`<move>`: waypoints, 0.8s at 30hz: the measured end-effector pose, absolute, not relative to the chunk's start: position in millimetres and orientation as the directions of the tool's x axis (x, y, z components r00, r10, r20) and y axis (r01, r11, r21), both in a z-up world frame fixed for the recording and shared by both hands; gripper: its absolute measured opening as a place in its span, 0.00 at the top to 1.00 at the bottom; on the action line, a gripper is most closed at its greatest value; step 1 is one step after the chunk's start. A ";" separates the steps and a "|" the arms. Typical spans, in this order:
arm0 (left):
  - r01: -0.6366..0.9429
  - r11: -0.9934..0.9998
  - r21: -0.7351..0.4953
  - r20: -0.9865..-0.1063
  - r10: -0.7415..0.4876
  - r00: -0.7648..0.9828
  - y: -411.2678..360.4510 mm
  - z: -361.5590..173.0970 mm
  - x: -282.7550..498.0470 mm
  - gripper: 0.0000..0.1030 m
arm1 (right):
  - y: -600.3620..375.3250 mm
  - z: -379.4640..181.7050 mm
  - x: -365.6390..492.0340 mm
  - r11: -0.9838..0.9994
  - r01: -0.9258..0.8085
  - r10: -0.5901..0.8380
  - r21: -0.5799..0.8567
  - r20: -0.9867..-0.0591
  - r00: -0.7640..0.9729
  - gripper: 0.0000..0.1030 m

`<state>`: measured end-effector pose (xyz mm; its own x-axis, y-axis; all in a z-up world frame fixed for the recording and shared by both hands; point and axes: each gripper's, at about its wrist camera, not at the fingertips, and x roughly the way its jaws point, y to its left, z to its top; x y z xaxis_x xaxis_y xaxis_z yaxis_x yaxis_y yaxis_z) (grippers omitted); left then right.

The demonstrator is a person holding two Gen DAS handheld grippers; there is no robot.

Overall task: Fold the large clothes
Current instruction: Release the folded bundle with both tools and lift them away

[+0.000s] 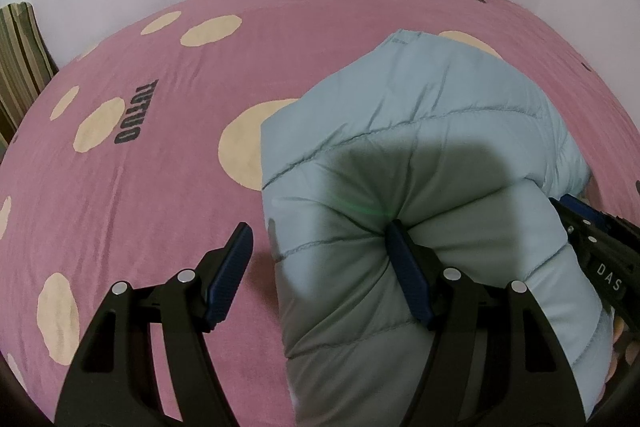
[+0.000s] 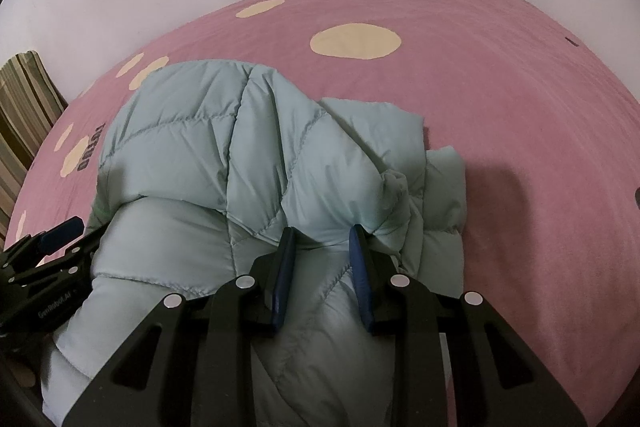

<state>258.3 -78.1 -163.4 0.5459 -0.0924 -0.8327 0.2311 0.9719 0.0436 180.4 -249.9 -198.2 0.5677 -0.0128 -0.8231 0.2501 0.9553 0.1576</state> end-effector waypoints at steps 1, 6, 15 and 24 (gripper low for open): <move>0.229 0.972 0.043 -0.830 -0.092 0.550 -79.0 -163.0 257.3 0.33 | -250.2 -197.0 179.1 0.954 0.252 -0.012 0.161 -0.821 0.571 0.72; 0.223 0.974 0.037 -0.817 -0.099 0.568 -74.6 -156.9 250.7 0.31 | -254.5 -188.7 169.8 0.947 0.260 0.001 0.188 -0.811 0.585 0.67; 0.202 0.979 0.033 -0.799 -0.096 0.594 -68.3 -145.8 238.7 0.23 | -261.8 -171.1 148.4 0.930 0.329 -0.066 0.167 -0.803 0.593 0.46; 0.204 0.979 0.027 -0.780 -0.107 0.617 -60.5 -127.9 213.9 0.20 | -263.0 -152.9 120.5 0.919 0.363 -0.106 0.154 -0.789 0.605 0.45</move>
